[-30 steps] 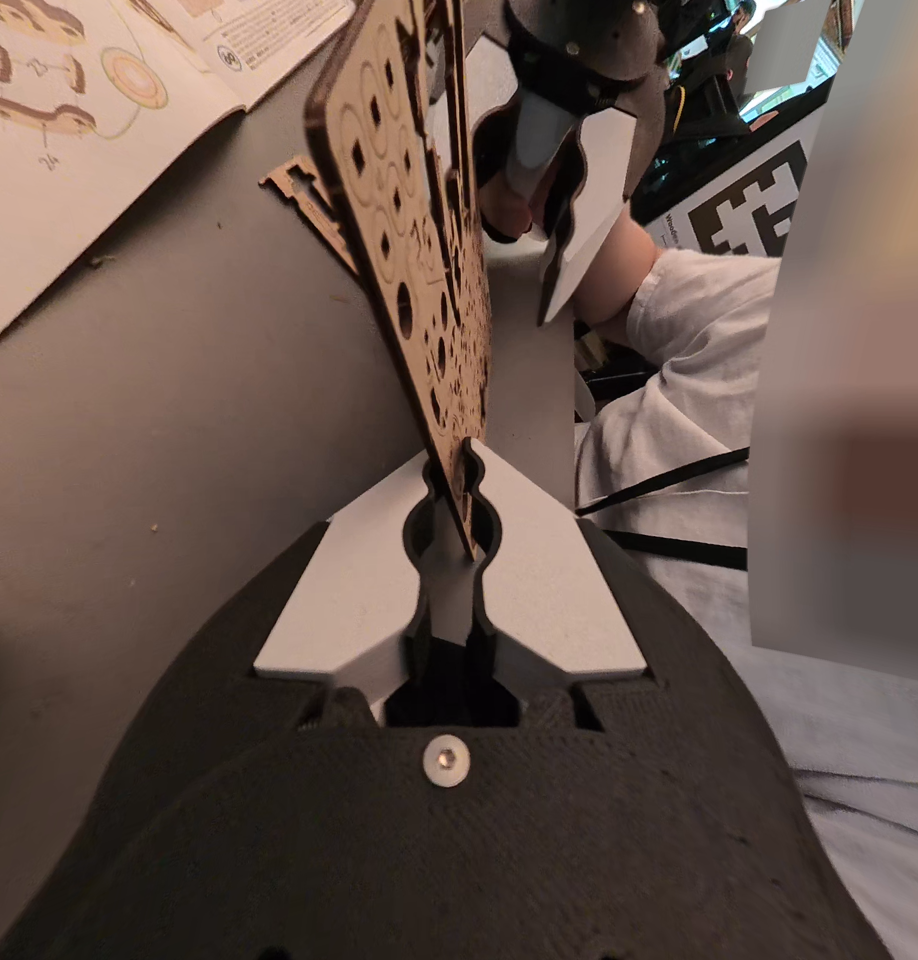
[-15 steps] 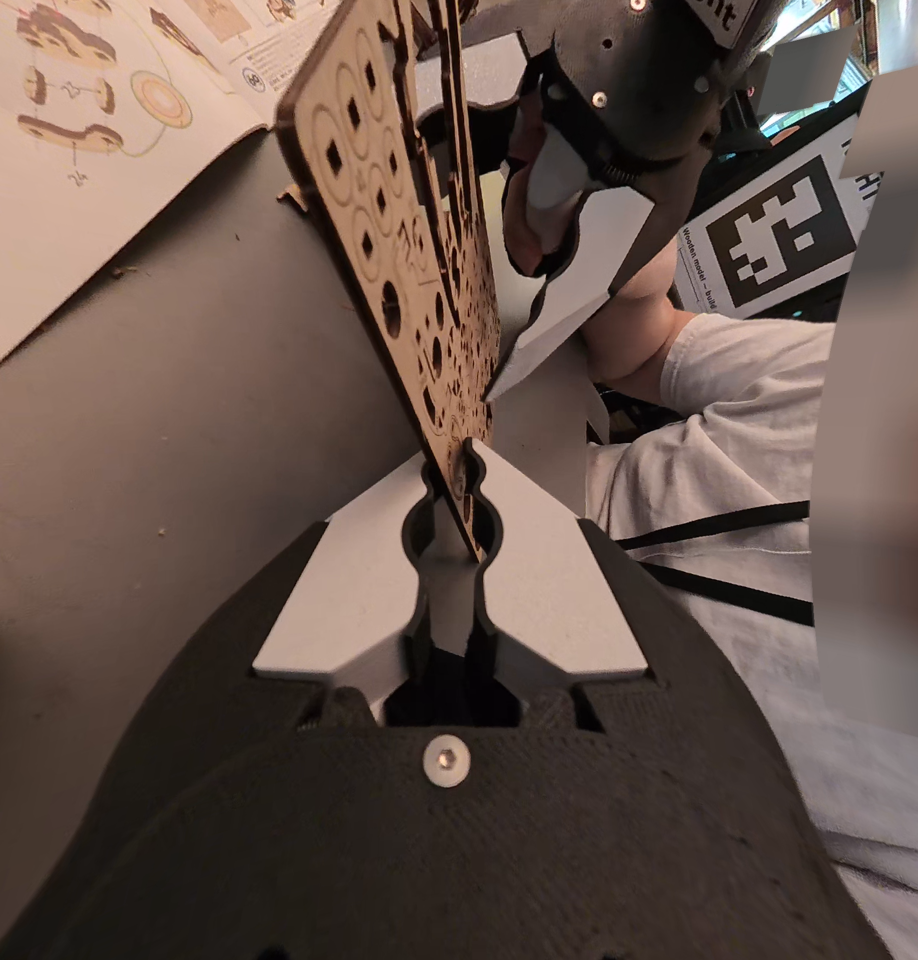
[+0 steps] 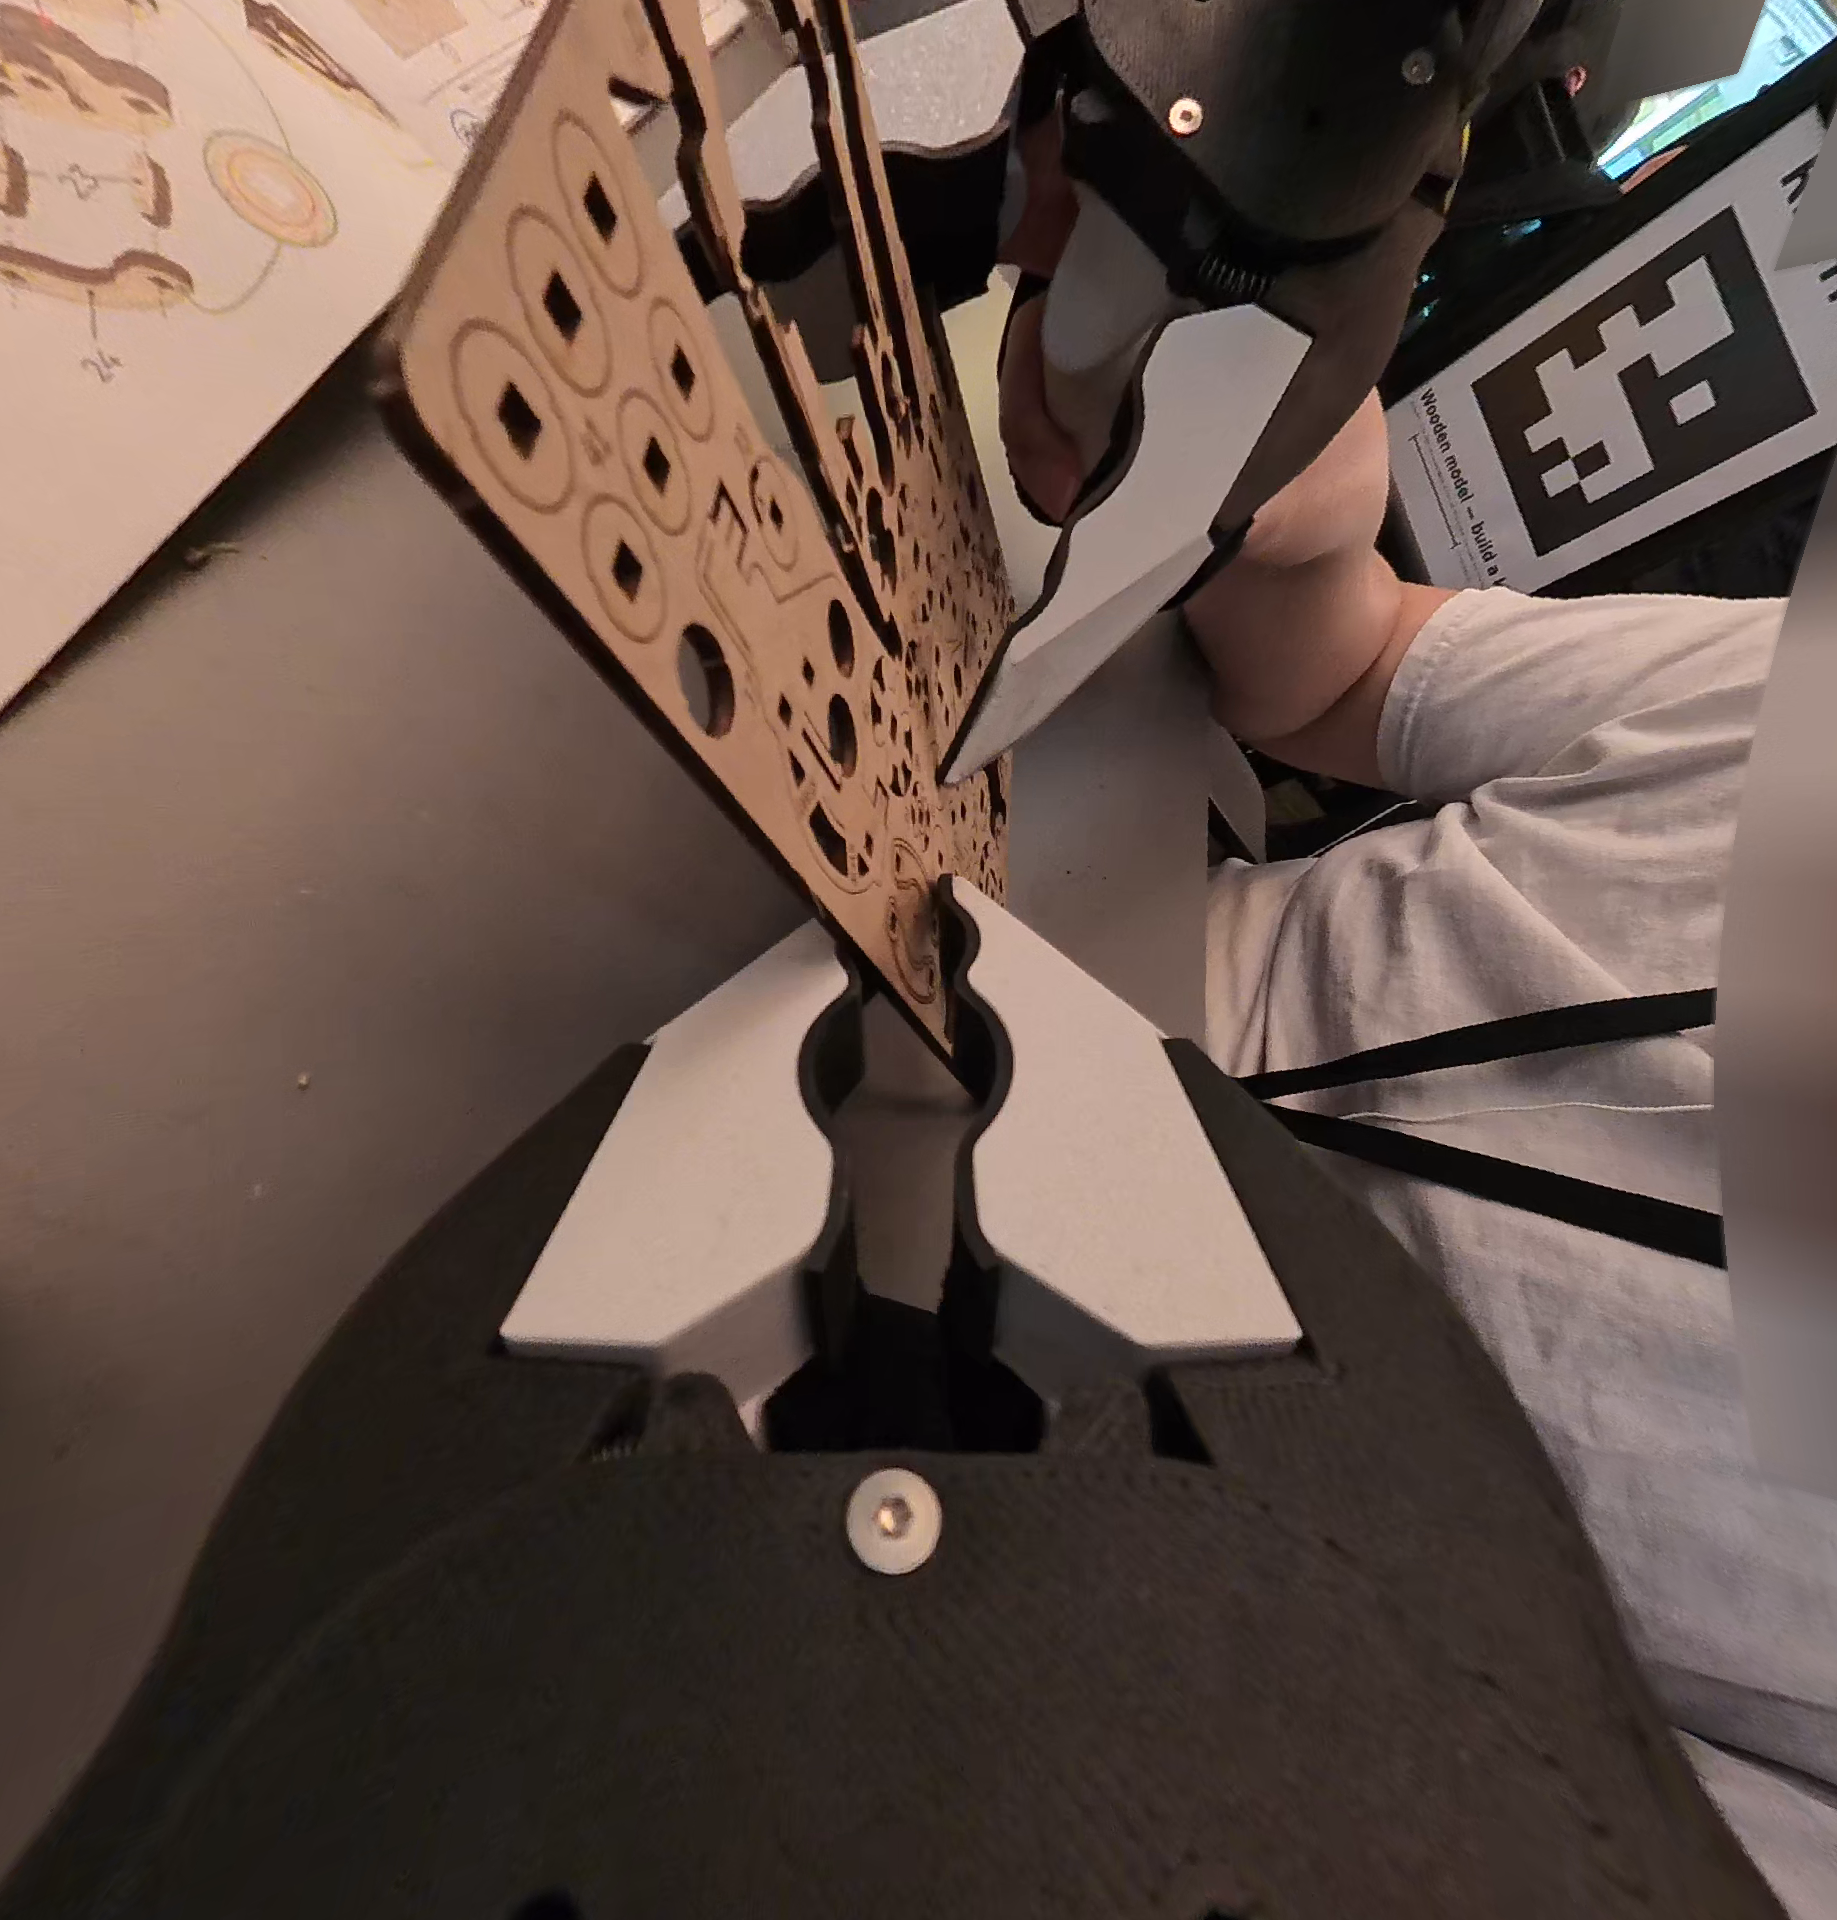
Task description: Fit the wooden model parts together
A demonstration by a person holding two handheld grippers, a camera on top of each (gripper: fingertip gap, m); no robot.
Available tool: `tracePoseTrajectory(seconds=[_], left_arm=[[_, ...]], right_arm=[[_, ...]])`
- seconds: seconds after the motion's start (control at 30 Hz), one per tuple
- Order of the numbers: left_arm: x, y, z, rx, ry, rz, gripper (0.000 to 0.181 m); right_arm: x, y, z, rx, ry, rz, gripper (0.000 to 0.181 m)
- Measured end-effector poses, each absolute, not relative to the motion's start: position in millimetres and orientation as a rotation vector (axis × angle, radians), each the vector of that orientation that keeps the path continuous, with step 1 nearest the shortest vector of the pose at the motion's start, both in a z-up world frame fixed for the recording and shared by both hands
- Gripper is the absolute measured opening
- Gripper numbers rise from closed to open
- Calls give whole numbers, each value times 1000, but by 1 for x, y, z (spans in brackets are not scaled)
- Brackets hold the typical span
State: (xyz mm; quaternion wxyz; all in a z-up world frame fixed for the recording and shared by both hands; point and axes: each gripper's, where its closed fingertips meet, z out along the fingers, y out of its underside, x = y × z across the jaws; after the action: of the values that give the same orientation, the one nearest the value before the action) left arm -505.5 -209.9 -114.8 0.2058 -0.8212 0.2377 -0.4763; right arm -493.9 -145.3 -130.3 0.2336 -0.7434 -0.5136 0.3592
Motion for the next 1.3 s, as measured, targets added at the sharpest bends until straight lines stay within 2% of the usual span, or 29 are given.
tracePoseTrajectory(seconds=[0.83, 1.07, 1.3], left_arm=[[-504, -211, -119, -2298, 651, -1365, 6], [-504, -211, -117, -2281, 666, -1356, 7], [-502, -212, -119, -2287, 701, -1315, 12]], right_arm=[[-496, -144, -131, -1966, -1453, 919, 108], [-490, -152, -128, -1920, -1517, 977, 97], [-490, -154, -121, -1935, -1460, 1106, 76]])
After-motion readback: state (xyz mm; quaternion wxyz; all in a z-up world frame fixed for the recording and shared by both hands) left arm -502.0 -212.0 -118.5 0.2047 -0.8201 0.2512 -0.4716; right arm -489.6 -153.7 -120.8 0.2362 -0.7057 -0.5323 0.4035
